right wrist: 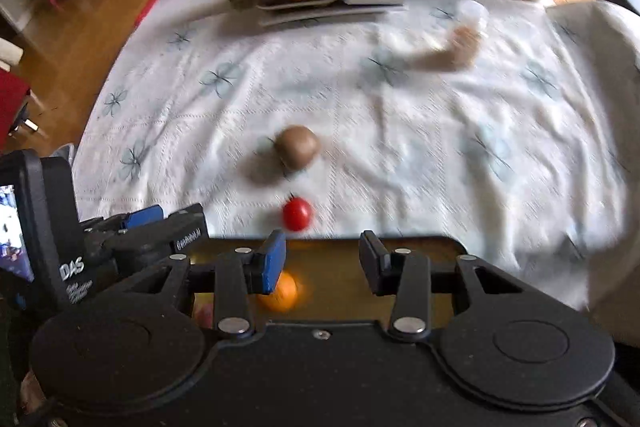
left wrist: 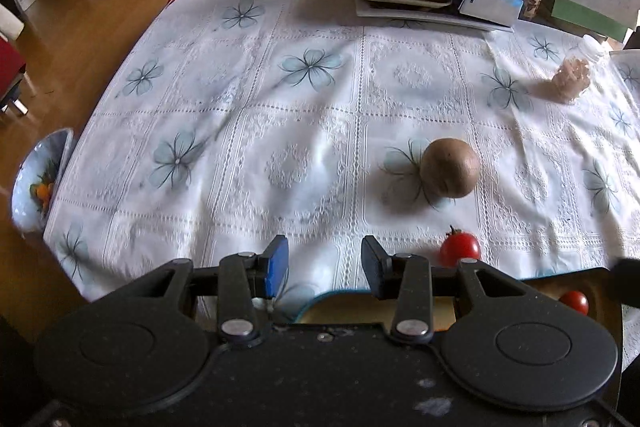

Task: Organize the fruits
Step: 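Close the right tool around the red tomato on the tablecloth, then grasp the last brown kiwi with the left tool while the right tool holds the tomato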

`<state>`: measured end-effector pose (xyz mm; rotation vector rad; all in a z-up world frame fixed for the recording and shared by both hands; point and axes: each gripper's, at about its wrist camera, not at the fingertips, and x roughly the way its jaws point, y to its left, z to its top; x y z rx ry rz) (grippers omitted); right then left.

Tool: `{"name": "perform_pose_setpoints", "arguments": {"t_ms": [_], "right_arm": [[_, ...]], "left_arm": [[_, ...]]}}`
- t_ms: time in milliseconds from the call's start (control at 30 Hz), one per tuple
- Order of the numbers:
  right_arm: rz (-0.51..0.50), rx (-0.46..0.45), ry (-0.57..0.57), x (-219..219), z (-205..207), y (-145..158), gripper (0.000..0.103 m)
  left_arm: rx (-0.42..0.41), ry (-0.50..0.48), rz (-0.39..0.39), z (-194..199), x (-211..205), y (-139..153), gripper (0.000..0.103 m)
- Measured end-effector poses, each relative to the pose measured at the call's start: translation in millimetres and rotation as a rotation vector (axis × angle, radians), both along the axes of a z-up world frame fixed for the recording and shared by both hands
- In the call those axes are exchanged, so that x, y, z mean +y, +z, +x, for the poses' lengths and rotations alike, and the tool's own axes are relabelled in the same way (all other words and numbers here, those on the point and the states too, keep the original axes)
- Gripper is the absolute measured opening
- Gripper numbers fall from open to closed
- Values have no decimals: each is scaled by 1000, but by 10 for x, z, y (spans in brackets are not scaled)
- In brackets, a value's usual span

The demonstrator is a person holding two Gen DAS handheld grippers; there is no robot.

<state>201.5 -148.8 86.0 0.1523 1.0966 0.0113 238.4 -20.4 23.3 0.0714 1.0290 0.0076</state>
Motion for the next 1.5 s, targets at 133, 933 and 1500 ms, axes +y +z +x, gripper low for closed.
{"name": "perform_pose_setpoints", "arguments": {"t_ms": [133,933,1500], "right_arm": [[16,13,11,88,251,-247,51],[-105,147,-20,380,736,-1164,49],[-49,55,-142,-422,514,-717,43]], "left_arm": [[-19,-2,8,84,48,-44,42],[78,150,-136,297,414,-176,42],[85,96,-125,308,258,-323,42]]}}
